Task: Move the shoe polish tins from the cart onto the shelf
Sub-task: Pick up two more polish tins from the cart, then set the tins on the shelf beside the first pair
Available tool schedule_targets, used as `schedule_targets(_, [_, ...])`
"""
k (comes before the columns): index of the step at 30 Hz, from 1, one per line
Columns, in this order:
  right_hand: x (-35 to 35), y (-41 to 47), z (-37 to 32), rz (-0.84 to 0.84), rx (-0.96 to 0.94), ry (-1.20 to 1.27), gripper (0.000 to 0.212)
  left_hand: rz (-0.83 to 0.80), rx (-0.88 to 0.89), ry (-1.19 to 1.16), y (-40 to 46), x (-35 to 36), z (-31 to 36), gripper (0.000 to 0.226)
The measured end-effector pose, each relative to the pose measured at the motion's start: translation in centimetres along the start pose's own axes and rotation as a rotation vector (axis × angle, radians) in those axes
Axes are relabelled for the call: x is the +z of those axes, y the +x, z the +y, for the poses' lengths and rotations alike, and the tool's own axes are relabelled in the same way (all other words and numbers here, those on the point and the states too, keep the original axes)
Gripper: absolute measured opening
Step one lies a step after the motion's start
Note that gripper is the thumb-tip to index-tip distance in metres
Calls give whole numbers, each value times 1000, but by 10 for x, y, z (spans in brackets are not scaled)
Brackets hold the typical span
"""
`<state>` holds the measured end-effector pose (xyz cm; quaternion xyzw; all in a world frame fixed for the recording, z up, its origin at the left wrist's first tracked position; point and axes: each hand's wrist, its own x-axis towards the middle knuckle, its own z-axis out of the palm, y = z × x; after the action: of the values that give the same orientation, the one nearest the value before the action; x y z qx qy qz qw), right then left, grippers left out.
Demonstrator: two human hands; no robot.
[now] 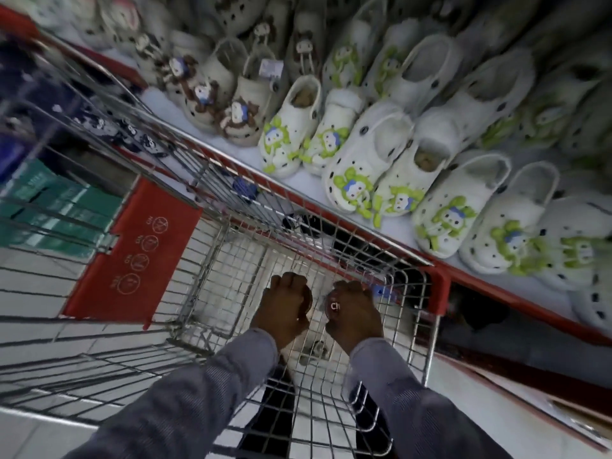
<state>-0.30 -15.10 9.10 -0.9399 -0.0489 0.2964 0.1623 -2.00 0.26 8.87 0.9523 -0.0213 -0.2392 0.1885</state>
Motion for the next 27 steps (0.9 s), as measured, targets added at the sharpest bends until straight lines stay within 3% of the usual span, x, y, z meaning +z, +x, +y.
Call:
schedule_targets(3, [-82, -31, -19, 87, -87, 54, 45, 191, 78, -68, -24, -69, 17, 63])
schedule_targets(8, [-206, -79, -46, 292, -158, 184, 66, 467, 204, -123, -56, -184, 60, 74])
schedule_targets(11, [-273, -104, -61, 388, -197, 177, 76, 550, 260, -96, -67, -249, 94, 78])
schedule_targets(20, [-413, -145, -69, 766, -251, 221, 77, 742, 434, -101, -66, -384, 195, 80])
schedule_targets(24, [-448, -126, -62, 863, -227, 313, 76, 721, 476, -215, -41, -419, 229, 73])
schedule_targets(27, [-462, -99, -57, 888, -200, 330, 64, 678, 468, -269, -17, -434, 247, 63])
